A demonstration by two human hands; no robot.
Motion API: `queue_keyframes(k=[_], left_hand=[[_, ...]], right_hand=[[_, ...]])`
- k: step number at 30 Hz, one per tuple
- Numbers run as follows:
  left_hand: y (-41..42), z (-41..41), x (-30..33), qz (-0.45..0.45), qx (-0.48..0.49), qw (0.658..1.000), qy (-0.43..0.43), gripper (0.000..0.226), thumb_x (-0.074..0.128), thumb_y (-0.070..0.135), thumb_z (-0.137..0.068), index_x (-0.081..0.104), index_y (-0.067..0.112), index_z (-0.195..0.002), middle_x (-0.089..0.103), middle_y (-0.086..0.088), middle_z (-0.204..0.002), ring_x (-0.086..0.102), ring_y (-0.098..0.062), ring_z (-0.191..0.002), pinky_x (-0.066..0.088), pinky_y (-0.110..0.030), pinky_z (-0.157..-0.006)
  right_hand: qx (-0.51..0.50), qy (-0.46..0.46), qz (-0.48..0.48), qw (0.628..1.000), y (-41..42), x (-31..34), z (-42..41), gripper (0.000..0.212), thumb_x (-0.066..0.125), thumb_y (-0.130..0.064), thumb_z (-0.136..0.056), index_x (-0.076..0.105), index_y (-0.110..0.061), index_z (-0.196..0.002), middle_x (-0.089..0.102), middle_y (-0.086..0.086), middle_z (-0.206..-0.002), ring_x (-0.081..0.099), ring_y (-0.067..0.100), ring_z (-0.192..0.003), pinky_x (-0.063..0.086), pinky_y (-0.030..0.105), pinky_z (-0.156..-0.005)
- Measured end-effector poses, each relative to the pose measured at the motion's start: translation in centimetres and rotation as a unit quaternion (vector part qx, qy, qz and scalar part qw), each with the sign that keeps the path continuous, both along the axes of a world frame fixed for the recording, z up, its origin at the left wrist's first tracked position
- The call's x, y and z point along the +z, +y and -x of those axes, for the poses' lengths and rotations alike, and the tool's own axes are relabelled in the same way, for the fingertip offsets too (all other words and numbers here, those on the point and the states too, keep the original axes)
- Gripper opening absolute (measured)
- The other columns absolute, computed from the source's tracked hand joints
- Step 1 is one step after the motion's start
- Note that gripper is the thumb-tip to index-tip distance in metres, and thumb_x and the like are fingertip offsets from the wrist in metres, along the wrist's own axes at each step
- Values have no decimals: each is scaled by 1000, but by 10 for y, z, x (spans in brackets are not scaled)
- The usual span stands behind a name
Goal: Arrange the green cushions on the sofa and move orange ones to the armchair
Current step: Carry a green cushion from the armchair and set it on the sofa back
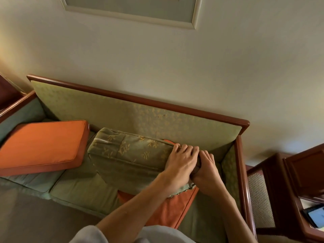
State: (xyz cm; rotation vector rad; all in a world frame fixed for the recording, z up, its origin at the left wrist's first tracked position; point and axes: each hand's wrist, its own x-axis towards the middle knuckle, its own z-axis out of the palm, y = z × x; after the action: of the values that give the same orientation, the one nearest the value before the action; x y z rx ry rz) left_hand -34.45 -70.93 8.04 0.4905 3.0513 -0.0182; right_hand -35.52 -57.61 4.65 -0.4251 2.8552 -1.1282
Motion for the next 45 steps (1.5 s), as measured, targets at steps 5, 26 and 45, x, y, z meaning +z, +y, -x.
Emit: queue_keyframes(k=[5,26,45], left_hand=[[-24,18,45,-106,26,994,7,98,85,27,-73,29,19,-153,53,-1,-146,48,-23,-132,31,-44,-112],[-295,21,26,-280,212,925,-143,121,94,11,-59,19,45,-148,47,-3,-144,49,-25,-128,46,-43,-102],[-285,46,-84,59,59,988,-130,129,91,57,-56,16,23,-156,27,-13,-154,23,-34,-144,9,-55,-122]], right_hand=[[81,28,-41,995,-15,72,23,56,83,-17,-59,60,-25,-109,56,-15,-101,47,14,-97,41,28,-79],[123,-119,-172,970,-115,-39,56,129,84,-72,-48,14,-37,-151,31,-10,-150,26,18,-140,14,53,-119],[93,-115,-257,955,-132,-83,37,129,82,-73,-51,17,-23,-150,33,-3,-144,28,25,-138,11,44,-120]])
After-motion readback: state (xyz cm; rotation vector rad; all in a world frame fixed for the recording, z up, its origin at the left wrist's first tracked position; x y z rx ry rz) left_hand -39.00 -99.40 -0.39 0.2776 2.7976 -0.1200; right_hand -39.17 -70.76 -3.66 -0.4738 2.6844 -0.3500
